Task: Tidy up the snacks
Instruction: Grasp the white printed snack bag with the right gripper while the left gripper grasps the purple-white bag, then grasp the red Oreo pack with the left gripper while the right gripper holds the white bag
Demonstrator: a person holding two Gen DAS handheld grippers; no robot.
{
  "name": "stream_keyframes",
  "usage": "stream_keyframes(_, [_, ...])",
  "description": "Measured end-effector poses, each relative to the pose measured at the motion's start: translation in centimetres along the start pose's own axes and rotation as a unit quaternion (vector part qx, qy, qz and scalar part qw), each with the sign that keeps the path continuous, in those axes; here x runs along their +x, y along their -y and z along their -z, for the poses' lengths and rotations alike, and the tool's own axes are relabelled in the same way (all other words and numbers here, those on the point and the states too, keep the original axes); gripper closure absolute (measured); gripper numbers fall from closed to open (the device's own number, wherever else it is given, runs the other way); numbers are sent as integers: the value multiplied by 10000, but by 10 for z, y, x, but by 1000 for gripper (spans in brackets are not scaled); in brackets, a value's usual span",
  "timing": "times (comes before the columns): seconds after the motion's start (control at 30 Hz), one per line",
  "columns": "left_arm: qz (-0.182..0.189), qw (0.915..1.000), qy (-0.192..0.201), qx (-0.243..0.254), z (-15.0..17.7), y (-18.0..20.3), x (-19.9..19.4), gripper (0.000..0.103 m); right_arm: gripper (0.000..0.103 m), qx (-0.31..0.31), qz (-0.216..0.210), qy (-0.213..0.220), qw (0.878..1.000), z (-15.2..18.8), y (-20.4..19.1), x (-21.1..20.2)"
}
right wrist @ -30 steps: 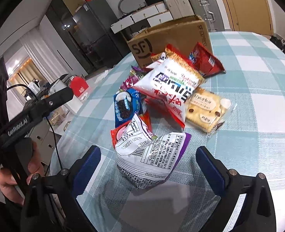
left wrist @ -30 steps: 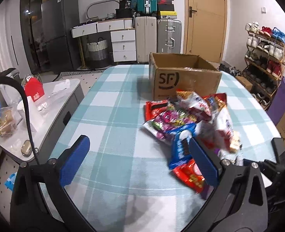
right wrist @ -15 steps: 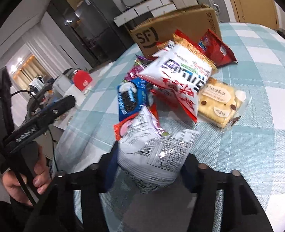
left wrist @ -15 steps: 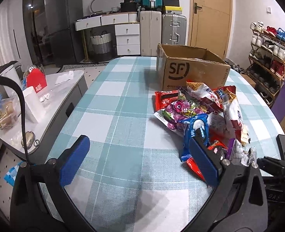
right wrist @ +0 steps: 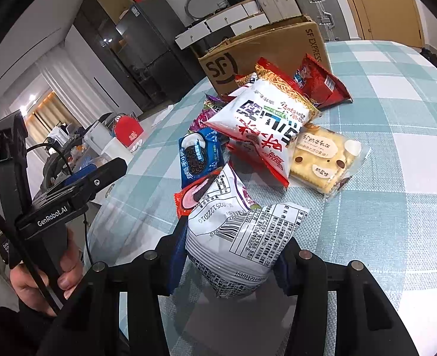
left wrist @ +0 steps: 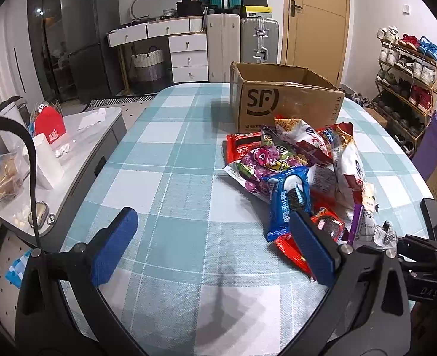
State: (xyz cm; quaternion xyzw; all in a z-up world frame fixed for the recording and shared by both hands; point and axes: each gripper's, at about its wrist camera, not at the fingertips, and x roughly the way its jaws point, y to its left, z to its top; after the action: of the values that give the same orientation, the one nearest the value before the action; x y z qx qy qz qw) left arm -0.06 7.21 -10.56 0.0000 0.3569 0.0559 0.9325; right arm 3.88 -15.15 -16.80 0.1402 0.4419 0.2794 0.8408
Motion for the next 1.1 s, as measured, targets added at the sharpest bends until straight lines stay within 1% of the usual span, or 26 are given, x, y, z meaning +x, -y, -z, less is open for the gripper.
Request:
stream_keyframes(0.2, [92,9999,-48,25,2,3,2,1,53,59,20,60,10000,0,8,-5])
stream_keyframes(0.37, [262,9995,-144,41,4,7,6,1,53,54,17,130,9999,2,10,-12])
stream_keyframes(0.53, [616,9974,-373,28,8,13,14,1,53,49,-11,154,9999,5,14,-21])
stream_keyframes(0.67, [935,9932,-695,37,12,24,26,1,53,107,-6,224,9997,9,21,-29])
stream_keyframes(0.87, [1096,9901,-835,255,17,49,35,1,53,183,-50,277,9994,17,28,-36])
stream_keyframes(1.0, [1372,9838,-1112,294,19,63,48,1,53,116,-58,303,9995,20,28,-40])
stream_keyframes(1.1, [1561,9773,-1426,107,18,68,61,1,53,98,-120,373,9992,24,28,-44])
